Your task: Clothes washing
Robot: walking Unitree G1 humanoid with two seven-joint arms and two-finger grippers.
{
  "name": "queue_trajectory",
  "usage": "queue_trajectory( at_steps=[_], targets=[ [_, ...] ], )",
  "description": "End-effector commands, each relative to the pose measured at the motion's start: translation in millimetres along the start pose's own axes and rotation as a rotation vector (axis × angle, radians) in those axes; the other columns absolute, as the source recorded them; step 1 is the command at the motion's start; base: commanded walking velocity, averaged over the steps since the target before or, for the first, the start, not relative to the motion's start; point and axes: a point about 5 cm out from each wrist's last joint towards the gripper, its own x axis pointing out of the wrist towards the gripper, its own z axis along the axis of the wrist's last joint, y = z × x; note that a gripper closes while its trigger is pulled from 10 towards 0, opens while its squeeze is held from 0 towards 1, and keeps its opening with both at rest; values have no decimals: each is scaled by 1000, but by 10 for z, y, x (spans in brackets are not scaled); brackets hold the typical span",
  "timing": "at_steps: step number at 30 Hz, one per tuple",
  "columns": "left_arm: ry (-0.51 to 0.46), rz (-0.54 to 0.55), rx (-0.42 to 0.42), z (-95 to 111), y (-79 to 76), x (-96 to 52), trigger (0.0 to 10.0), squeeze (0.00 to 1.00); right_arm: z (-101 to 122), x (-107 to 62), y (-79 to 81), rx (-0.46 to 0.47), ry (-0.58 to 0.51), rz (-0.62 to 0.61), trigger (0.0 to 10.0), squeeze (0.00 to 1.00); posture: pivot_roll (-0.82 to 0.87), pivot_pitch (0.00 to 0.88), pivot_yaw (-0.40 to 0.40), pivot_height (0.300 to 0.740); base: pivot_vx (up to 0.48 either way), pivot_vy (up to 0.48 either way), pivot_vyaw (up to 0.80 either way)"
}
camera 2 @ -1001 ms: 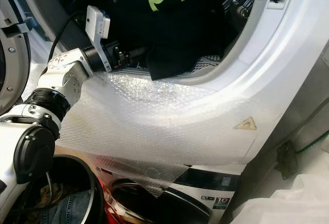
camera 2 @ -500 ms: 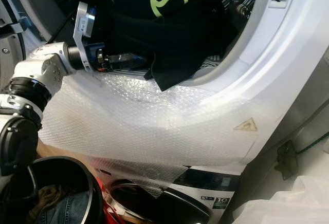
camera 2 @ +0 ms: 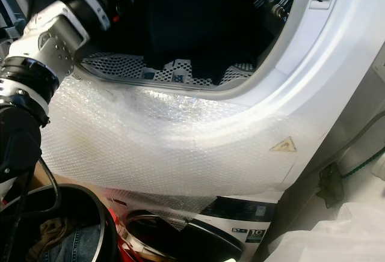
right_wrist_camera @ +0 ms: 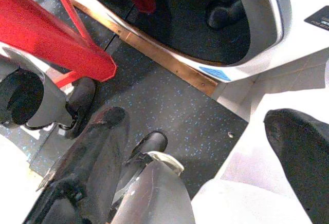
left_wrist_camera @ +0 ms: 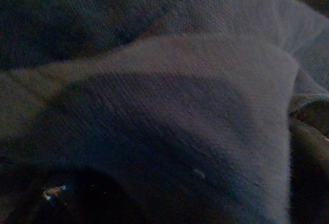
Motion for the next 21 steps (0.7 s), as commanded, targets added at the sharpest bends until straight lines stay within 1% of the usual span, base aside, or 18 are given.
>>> queue_trajectory(
  at_steps=[1,2,3,5,8,10,12,15,17,19,21],
  targets=[
    [-22,155,26,79,87,4,10000,0,-49,-7,56,-17,14,21,10000,0,104,0,8,740,0,0,0],
    [-22,179,28,77,98,2,10000,0,-53,-7,59,-18,15,22,10000,0,104,0,8,740,0,0,0],
    [-7,222,48,56,120,-7,10000,0,-53,-7,66,-20,15,24,10000,0,105,0,8,740,0,0,0],
    [28,270,81,-7,140,-24,10000,0,-48,-6,79,-22,14,26,10000,0,102,0,10,740,0,0,0],
    [60,271,76,-89,130,-33,10000,0,-37,-3,94,-25,12,29,10000,0,93,0,17,740,0,0,0],
    [97,240,80,-165,99,-32,10000,0,-26,-1,97,-21,9,28,10000,0,83,0,21,740,0,0,0],
    [145,218,114,-260,70,-41,10000,0,-29,-2,93,-13,6,22,10000,0,79,0,21,740,0,0,0],
    [171,225,124,-334,44,-40,10000,0,-65,-10,90,-20,14,24,10000,0,71,0,17,740,0,0,0],
    [190,208,127,-411,-16,-22,10000,0,-105,-19,73,-24,23,21,10000,0,59,0,12,740,0,0,0],
    [193,207,127,-428,-30,-17,10000,0,-110,-20,67,-23,24,20,10000,0,54,0,12,740,0,0,0],
    [215,214,134,-517,-93,1,10000,0,-129,-27,17,-15,26,7,10000,0,24,0,0,740,0,0,0]
  ],
)
